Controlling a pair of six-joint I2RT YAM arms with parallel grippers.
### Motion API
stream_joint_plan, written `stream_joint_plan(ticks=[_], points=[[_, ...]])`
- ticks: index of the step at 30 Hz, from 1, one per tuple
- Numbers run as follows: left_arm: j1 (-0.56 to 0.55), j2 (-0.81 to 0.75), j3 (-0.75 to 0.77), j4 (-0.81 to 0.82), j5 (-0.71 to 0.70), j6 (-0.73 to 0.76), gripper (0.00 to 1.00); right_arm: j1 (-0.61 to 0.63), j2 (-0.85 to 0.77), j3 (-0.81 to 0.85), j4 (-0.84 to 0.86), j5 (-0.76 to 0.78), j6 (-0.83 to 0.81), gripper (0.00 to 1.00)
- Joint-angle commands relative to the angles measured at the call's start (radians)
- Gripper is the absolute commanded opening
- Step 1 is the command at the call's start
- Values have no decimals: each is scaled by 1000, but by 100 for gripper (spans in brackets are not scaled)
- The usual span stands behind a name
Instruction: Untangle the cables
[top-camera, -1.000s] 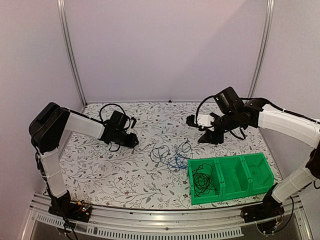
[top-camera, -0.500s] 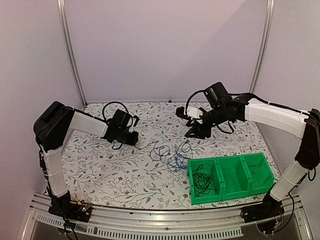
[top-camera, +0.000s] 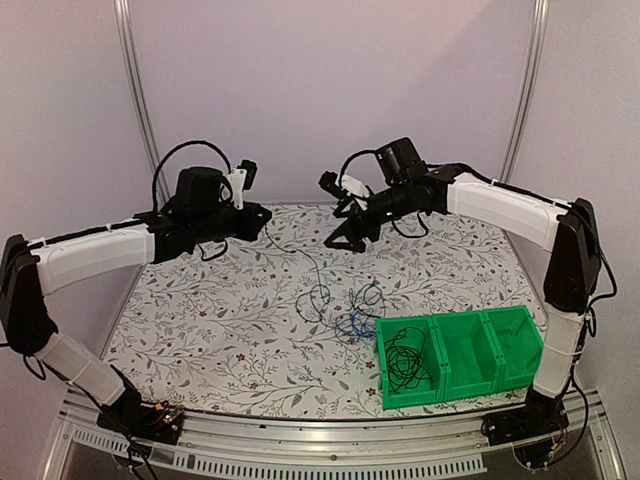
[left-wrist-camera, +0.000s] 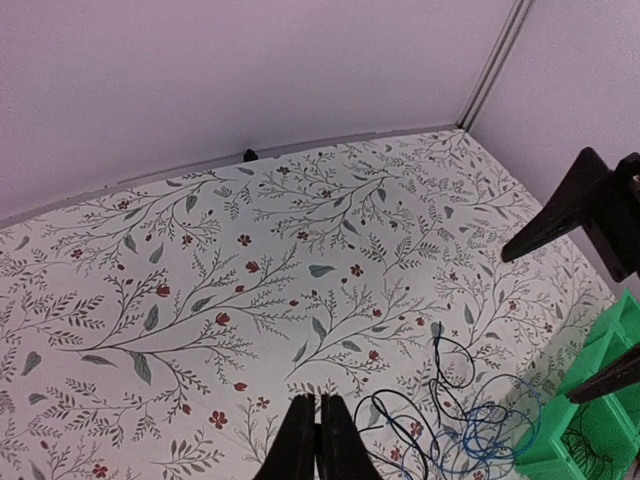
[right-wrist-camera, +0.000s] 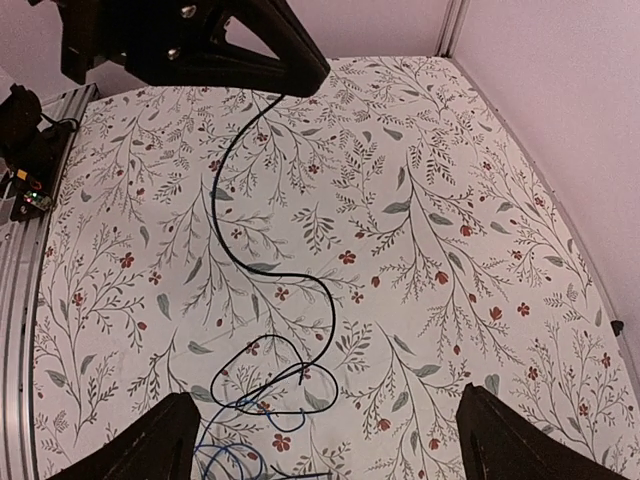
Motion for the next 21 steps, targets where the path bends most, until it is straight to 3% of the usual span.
stream_joint_plan(ticks=[1,10,17,19,21], points=[[-19,-75,7,0,11,-59,0,23,86,113,11,-78,67,94],[-40,-176,25,-17,-2,-116,0,60,172,128,43,-252,73,95],[-68,-203,80,-30,9,-127,0,87,289,188,93,-214,186,87],[-76,-216,105,-38,3,-126,0,88,329,208,104,-217,235,71],[-83,-236,134,-48,-11,-127,0,88,359,215,116,-215,264,36]])
